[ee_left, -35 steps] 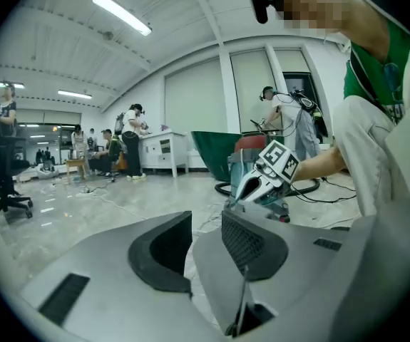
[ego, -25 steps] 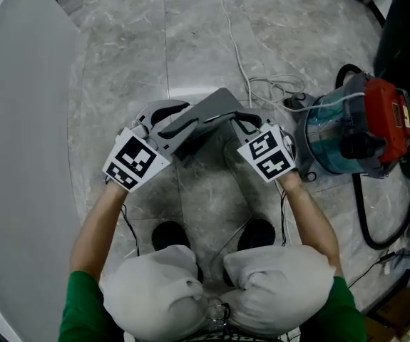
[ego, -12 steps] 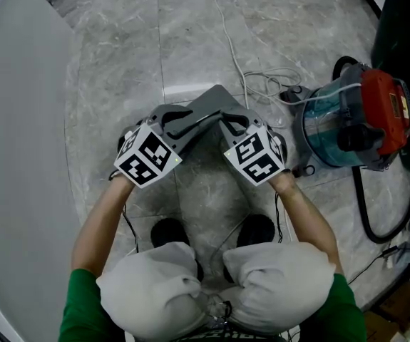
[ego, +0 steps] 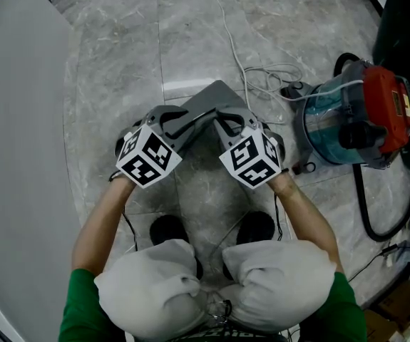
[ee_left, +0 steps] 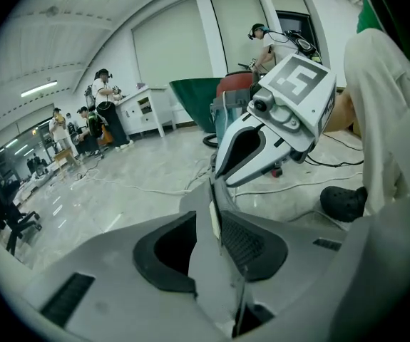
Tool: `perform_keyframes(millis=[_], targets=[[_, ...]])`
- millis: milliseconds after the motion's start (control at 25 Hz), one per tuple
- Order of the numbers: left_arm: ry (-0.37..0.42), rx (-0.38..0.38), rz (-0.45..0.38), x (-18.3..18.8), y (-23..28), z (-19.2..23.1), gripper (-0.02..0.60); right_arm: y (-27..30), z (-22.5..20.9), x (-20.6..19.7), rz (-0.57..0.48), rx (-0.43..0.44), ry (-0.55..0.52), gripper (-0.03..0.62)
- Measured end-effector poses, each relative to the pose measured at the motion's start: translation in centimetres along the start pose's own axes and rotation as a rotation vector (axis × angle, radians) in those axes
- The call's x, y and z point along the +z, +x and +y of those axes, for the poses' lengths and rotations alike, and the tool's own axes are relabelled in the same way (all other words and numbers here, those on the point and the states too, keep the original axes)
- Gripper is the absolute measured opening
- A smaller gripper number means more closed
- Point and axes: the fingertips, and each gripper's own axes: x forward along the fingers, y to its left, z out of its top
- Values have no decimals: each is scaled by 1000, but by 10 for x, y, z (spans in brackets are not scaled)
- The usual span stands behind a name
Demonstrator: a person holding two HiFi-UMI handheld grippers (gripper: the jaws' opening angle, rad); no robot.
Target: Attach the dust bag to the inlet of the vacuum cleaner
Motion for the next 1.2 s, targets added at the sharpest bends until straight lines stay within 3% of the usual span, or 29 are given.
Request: perform_keyframes(millis=[320, 640, 1000, 1200], targets=[[-59, -32, -36, 0, 8, -5, 14, -7, 0, -4, -26, 35, 52, 32], [24, -75, -74, 16, 4, -13, 9, -24, -2, -9, -65, 78, 25, 45], [71, -86, -99, 31, 1, -15, 9, -68, -17, 12, -148, 133, 8, 78], [118, -97, -100, 32, -4, -20, 9, -71, -30, 20, -171, 87, -42, 77]])
